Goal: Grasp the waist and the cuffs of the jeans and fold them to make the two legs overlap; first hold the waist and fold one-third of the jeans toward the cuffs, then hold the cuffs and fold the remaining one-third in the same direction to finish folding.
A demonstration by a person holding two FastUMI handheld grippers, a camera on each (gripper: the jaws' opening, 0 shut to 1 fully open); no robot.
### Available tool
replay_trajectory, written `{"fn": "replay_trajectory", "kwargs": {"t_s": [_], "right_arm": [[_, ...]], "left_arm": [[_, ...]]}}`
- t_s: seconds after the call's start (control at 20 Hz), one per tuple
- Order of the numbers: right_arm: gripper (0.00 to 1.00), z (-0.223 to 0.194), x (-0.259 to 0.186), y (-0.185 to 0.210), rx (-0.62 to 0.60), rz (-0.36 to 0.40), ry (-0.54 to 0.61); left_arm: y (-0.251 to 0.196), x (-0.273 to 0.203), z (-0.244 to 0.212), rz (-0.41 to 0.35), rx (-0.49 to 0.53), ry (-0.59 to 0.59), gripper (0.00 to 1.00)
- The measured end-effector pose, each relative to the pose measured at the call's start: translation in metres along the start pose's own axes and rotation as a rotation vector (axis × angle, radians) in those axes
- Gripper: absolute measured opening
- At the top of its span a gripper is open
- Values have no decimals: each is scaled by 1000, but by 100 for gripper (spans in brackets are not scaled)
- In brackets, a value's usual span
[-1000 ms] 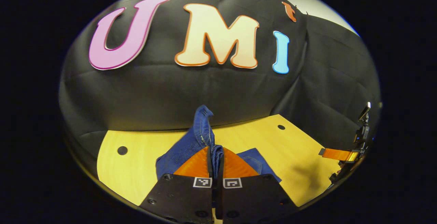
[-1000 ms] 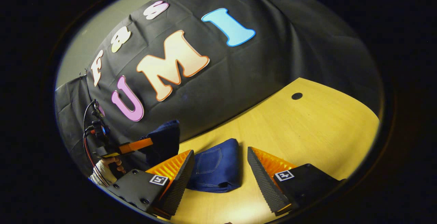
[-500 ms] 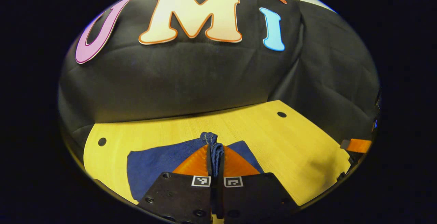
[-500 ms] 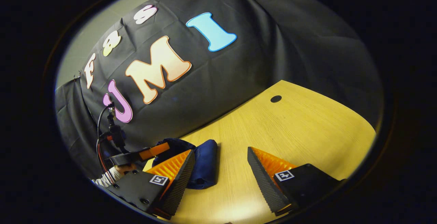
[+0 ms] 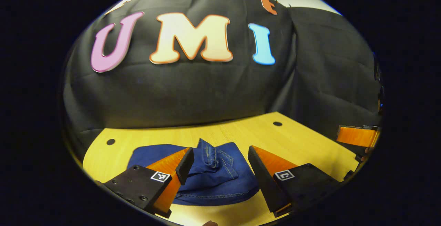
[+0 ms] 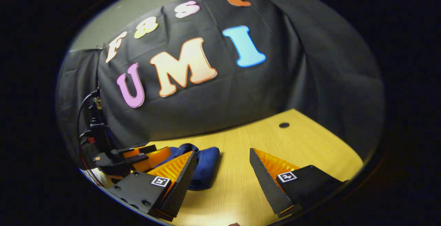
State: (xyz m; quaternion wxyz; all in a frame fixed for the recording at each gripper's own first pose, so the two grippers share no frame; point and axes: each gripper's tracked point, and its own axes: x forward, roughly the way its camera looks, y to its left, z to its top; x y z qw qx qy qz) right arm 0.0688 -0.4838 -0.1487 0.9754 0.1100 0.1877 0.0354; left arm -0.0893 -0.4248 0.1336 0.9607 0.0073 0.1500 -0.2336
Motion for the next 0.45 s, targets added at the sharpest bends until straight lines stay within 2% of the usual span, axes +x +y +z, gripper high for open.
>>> {"fn": "replay_trajectory", "kwargs": {"t_s": [0.2,0.35,0.4,0.45], "right_arm": [[97,36,-41,57,-128,15,-163],[97,57,-70,100,-163,35,-254],[97,59,-78,111,-160,43,-264],[97,60,-85,121,-150,48,-271]], "left_arm": [[43,-90,41,103,2,-114,95],[75,-155,65,176,-4,-196,99],[83,-174,70,193,-6,-215,95],[90,-187,74,210,-4,-229,99]]}}
